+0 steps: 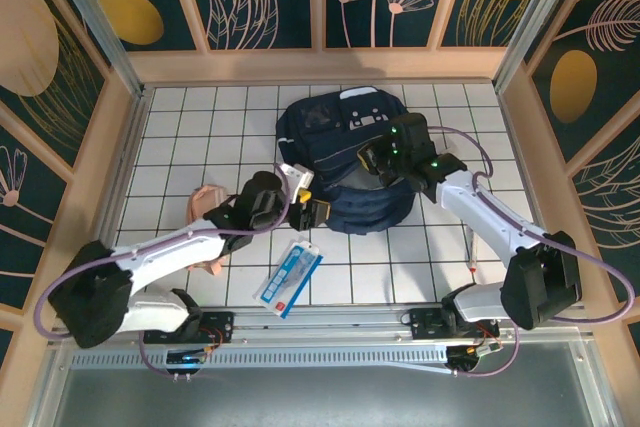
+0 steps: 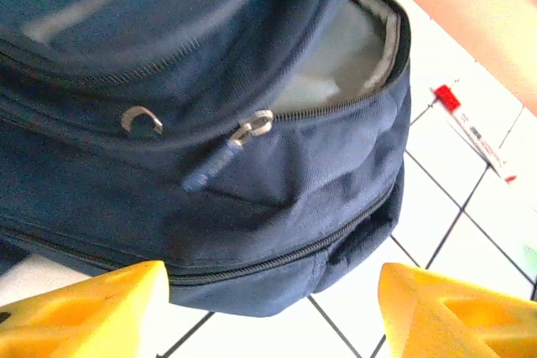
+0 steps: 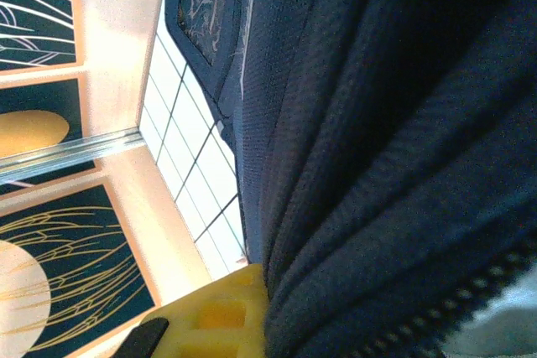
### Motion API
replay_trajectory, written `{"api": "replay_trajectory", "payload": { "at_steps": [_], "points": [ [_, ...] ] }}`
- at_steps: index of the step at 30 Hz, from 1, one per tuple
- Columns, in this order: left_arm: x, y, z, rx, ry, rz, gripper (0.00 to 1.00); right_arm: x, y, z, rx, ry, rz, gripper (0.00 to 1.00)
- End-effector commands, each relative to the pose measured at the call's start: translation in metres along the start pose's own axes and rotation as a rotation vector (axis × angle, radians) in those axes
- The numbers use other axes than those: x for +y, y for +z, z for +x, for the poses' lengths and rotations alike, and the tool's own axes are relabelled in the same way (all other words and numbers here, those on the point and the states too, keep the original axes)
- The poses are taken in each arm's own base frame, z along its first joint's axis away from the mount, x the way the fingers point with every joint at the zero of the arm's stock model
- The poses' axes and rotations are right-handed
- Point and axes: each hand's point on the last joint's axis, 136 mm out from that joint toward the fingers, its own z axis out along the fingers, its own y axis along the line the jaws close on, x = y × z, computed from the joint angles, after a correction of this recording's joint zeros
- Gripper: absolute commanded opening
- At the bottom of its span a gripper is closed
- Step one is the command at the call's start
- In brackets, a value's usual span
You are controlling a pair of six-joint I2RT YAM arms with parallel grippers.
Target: Pack the student bag
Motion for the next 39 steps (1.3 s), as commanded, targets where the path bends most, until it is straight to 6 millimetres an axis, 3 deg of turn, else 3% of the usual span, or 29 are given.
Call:
{"api": "replay_trajectory", "payload": {
  "at_steps": [1, 8, 12, 17, 28, 32, 35, 39],
  "points": [
    [-0.021, 0.008, -0.014, 0.000, 0.040, 0.106, 0.64, 0.042, -0.020, 0.000, 0.013, -0.010, -0.134, 0.00],
    [0.010, 0.023, -0.019, 0.025, -0.080, 0.093, 0.67, 0.044, -0.021, 0.006, 0.064, 0.007, -0.144, 0.00],
    [0.015, 0.028, -0.021, 0.023, -0.132, 0.143, 0.76, 0.042, -0.021, 0.008, 0.078, 0.001, -0.133, 0.00],
    [0.016, 0.034, -0.020, 0.035, -0.155, 0.186, 0.78, 0.041, -0.022, 0.007, 0.088, -0.002, -0.130, 0.00],
    [0.013, 0.042, -0.043, 0.008, -0.097, 0.218, 0.61, 0.045, -0.023, 0.011, 0.112, -0.014, -0.139, 0.00],
    [0.007, 0.045, -0.054, 0.001, -0.085, 0.251, 0.50, 0.039, -0.022, 0.011, 0.114, -0.012, -0.129, 0.00],
    [0.006, 0.047, -0.050, 0.012, -0.096, 0.270, 0.39, 0.033, -0.020, 0.012, 0.114, -0.006, -0.117, 0.00],
    [0.007, 0.051, -0.039, 0.042, -0.113, 0.282, 0.33, 0.029, -0.018, 0.013, 0.118, -0.001, -0.108, 0.00]
  ]
}}
